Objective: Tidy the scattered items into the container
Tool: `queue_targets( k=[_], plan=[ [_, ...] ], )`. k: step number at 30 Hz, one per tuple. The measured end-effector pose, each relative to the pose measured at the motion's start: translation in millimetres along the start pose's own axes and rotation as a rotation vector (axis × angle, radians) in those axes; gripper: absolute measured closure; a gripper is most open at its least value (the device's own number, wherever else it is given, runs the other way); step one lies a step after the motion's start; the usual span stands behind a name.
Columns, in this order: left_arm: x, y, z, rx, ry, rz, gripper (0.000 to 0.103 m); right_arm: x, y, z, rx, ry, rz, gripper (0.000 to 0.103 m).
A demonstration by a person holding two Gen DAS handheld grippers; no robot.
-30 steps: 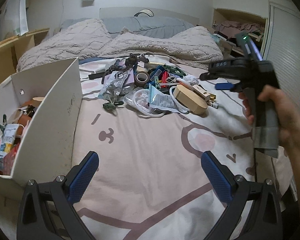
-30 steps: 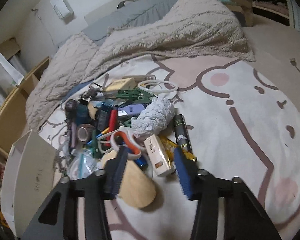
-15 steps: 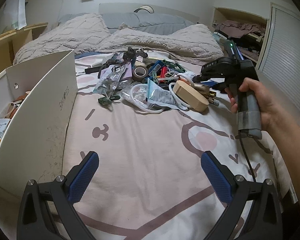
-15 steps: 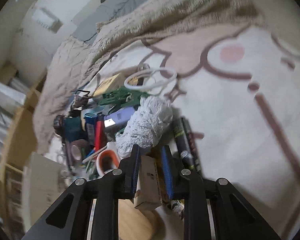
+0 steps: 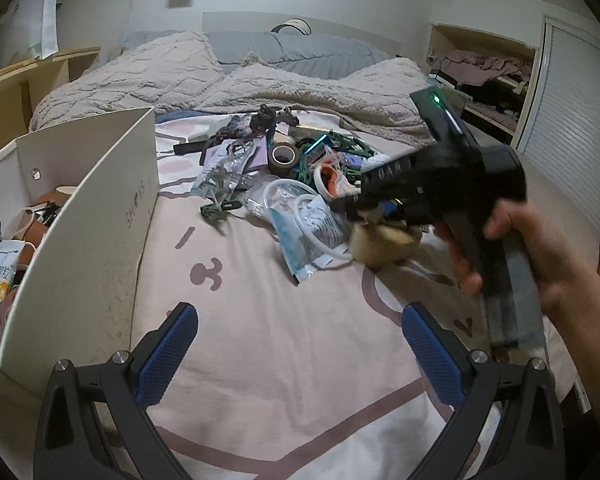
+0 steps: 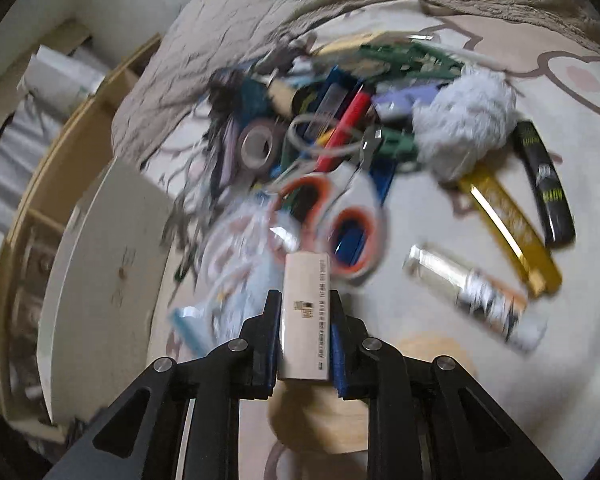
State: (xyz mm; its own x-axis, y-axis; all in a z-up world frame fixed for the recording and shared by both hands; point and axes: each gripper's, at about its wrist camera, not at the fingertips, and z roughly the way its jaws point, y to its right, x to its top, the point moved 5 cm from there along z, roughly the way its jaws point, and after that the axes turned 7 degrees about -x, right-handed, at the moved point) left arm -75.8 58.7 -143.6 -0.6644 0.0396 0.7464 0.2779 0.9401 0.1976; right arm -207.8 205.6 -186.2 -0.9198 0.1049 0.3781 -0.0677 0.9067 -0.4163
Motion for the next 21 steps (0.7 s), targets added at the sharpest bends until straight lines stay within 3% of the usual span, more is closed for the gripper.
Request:
queue_targets(
  k=[11, 15, 19, 21],
  plan=[
    [0.2, -0.3, -4.3, -0.014, 0.006, -0.006, 0.0, -48.3, -18.2, -32.1, -0.004, -0.067, -0.162, 0.083],
    [-2.5, 1.2, -3.6, -0.014, 0.001, -0.001, 0.001, -68.6, -29.5, -36.4, 0.007, -0.144, -0.208, 0.083],
    [-4.8, 3.7, -3.4, -0.016, 0.0, 0.005, 0.0, -55.9, -25.3, -62.0, 0.036, -0.056, -0.199, 0.082],
    [-5.0, 5.0, -2.6, -0.017, -0.002, 0.008, 0.0, -39.9, -12.6, -65.7, 0.001, -0.029, -0.149, 0.082]
  ],
)
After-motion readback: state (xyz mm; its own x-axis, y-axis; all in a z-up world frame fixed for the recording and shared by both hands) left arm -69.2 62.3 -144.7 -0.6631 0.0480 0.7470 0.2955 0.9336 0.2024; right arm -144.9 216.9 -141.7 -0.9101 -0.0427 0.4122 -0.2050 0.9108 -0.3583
